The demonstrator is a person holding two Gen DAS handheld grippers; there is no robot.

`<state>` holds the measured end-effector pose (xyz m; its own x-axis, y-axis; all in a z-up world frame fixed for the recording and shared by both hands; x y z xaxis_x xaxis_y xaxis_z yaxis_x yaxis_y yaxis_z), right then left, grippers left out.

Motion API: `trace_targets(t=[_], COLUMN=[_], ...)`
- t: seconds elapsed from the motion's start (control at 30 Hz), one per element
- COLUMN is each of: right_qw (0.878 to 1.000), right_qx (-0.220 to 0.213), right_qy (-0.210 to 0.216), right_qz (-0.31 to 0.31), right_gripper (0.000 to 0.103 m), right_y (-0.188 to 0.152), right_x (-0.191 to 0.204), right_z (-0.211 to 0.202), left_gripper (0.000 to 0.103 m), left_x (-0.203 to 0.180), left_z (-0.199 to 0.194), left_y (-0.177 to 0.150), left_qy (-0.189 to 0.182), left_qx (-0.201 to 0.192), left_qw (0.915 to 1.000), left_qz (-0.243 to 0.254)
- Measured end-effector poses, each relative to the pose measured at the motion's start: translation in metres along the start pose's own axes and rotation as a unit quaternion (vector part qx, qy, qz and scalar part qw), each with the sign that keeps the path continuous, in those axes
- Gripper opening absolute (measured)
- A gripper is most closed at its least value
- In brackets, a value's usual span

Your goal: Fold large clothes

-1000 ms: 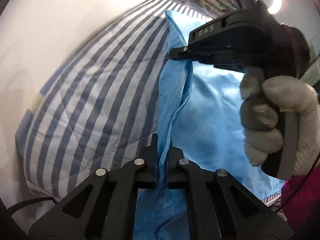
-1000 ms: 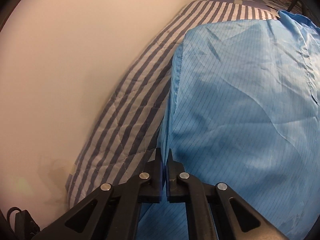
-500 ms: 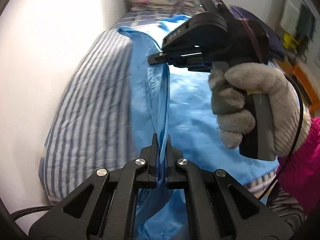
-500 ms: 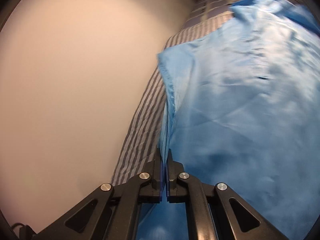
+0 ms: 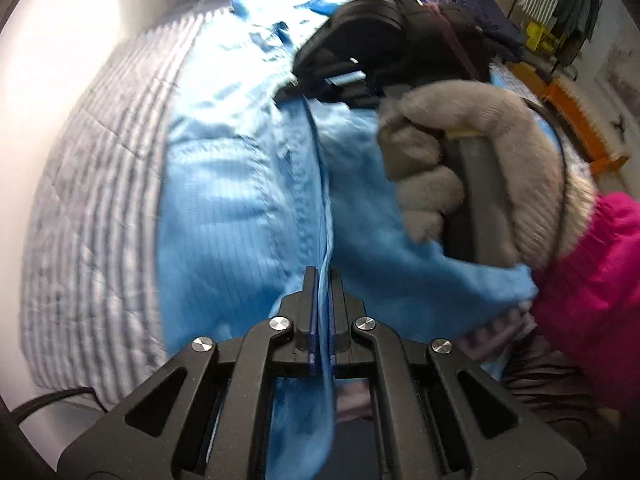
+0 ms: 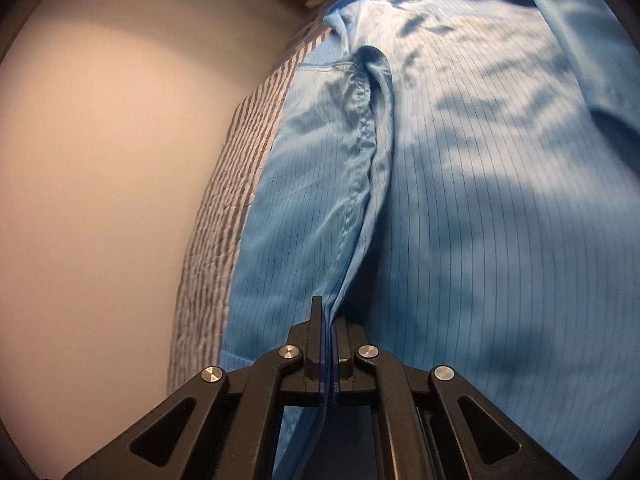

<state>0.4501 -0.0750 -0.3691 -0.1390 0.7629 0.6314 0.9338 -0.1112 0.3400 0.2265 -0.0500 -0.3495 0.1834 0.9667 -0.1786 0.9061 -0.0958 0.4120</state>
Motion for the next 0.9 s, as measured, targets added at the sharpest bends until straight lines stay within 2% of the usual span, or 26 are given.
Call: trace_targets(t=[0.13, 0.23, 0.33, 0.4, 0.47, 0.5, 0.53, 0.63, 0.7, 0.8, 0.87, 0.9], right_qw=[1.0, 0.998, 0.996, 0.996, 0.994, 0.993, 0.993, 0.994, 0.992, 0.986, 0.979, 0.976], right_qx=[0.006, 0.016, 0.027, 0.032, 0.029, 0.029, 0.029, 0.017, 0.01, 0.002, -0.009, -0.018], right_qy=[-0.012, -0.034, -0.053, -0.061, -0.075, -0.086, -0.095, -0.086, -0.085, -0.098, -0.122, -0.135], right_qz=[-0.023, -0.052, -0.062, -0.064, -0.069, -0.072, -0.072, -0.072, -0.094, -0.138, -0.163, -0.172], right_gripper=[0.0, 0.0, 0.0, 0.001, 0.007, 0.015, 0.033, 0.035, 0.035, 0.035, 0.04, 0.047], right_y=[0.006, 0.01, 0.014, 0.011, 0.007, 0.005, 0.002, -0.01, -0.021, -0.036, -0.043, -0.046], right_x=[0.004, 0.009, 0.012, 0.01, 0.006, 0.005, 0.004, 0.009, 0.018, 0.028, 0.027, 0.025], right_z=[0.002, 0.012, 0.015, 0.015, 0.007, 0.002, -0.003, -0.026, -0.043, -0.062, -0.074, -0.08], left_gripper=[0.001, 0.001, 0.002, 0.002, 0.002, 0.002, 0.002, 0.002, 0.002, 0.002, 0.002, 0.002], left_x=[0.009, 0.03, 0.04, 0.063, 0.083, 0.091, 0.094, 0.091, 0.087, 0.067, 0.054, 0.049], left_z=[-0.024, -0.059, -0.09, -0.097, -0.085, -0.077, -0.069, -0.045, -0.037, -0.025, -0.014, -0.008], left_y=[-0.007, -0.005, -0.006, -0.004, 0.001, 0.002, 0.003, 0.004, 0.007, 0.012, 0.013, 0.011], left_qy=[-0.045, -0.07, -0.044, -0.032, -0.035, -0.033, -0.034, -0.041, -0.032, -0.039, -0.04, -0.042], left_qx=[0.007, -0.006, -0.034, -0.043, -0.041, -0.037, -0.032, -0.019, -0.029, -0.041, -0.042, -0.037], left_qw=[0.9986, 0.9955, 0.9952, 0.9927, 0.989, 0.9881, 0.9877, 0.9875, 0.9889, 0.9913, 0.9929, 0.9934], left_qz=[-0.027, -0.063, -0.08, -0.108, -0.138, -0.145, -0.149, -0.151, -0.142, -0.119, -0.104, -0.1])
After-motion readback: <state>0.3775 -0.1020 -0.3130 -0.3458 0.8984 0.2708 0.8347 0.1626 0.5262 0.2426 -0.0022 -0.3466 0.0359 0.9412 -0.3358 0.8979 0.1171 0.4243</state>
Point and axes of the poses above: each gripper's, at about its wrist camera, not at the fingertips, and z roughly the way its jaws point, x to its left, y to its top, the point moved 9 cm from there along z, roughly the way its jaws point, and after that the axes turned 8 degrees about -z, right-handed, at the moved point
